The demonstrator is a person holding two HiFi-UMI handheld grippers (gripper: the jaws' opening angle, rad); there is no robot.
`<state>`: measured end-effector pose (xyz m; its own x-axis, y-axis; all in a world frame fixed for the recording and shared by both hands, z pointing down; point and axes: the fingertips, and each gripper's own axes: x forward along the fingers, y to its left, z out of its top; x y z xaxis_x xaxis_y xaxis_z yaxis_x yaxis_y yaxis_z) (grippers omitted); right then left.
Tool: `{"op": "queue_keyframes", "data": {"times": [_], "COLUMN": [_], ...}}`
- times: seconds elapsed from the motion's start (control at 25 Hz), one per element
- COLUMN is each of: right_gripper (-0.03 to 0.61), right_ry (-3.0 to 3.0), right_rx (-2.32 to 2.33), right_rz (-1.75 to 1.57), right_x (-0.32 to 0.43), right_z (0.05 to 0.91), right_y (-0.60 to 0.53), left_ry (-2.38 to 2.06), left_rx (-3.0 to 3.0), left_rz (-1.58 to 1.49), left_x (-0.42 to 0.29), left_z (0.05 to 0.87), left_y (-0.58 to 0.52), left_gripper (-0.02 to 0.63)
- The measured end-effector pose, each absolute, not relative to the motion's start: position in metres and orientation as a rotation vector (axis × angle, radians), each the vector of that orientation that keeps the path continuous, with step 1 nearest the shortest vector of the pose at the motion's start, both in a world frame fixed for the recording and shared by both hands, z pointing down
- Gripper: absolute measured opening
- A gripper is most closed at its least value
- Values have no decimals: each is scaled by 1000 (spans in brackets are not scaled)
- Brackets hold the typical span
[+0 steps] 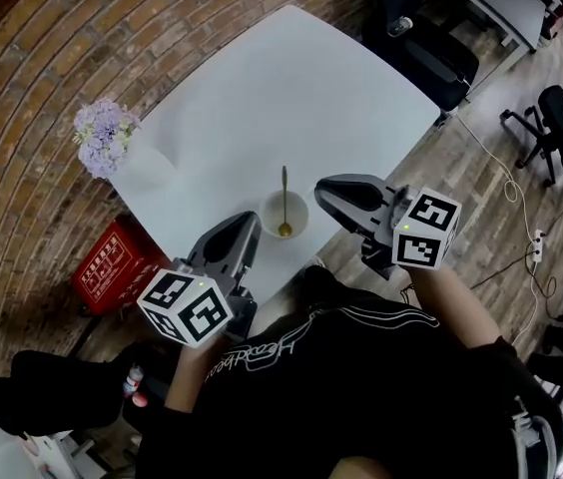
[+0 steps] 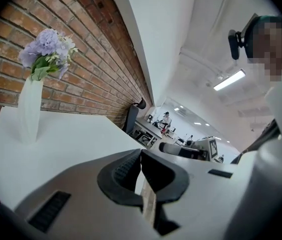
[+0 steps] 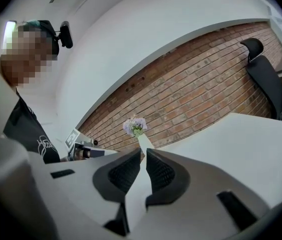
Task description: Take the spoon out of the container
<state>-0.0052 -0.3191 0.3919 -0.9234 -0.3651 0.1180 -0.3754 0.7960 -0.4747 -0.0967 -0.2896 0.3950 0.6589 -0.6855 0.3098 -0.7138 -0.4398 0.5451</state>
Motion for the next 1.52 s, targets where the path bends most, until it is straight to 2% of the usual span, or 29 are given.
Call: {"op": "queue_keyframes", "data": {"times": [0.08, 0.2, 0.44, 1.2, 1.52], "right_gripper": [5, 68, 84, 81, 27], "right_ry": [-2944, -2918, -2828, -2665, -2649], "right_rx": [589, 558, 516, 413, 416], "right_rz": [806, 809, 776, 726, 668], "right_x": [-9, -16, -32, -61, -63], "right_z": [401, 416, 455, 516, 520], "right_y": [-324, -333, -350, -378, -373], "left_ry": [-1091, -1102, -1128, -1196, -1194], "left_rx": [2192, 2164, 2125, 2031, 2020], "left_rz": [59, 63, 83, 97, 85], "left_x": [-102, -106, -116, -140, -144], "left_z": [402, 411, 424, 445, 449], "left_y": [-293, -298, -304, -315, -311], "left_gripper": [5, 5, 5, 5, 5]}}
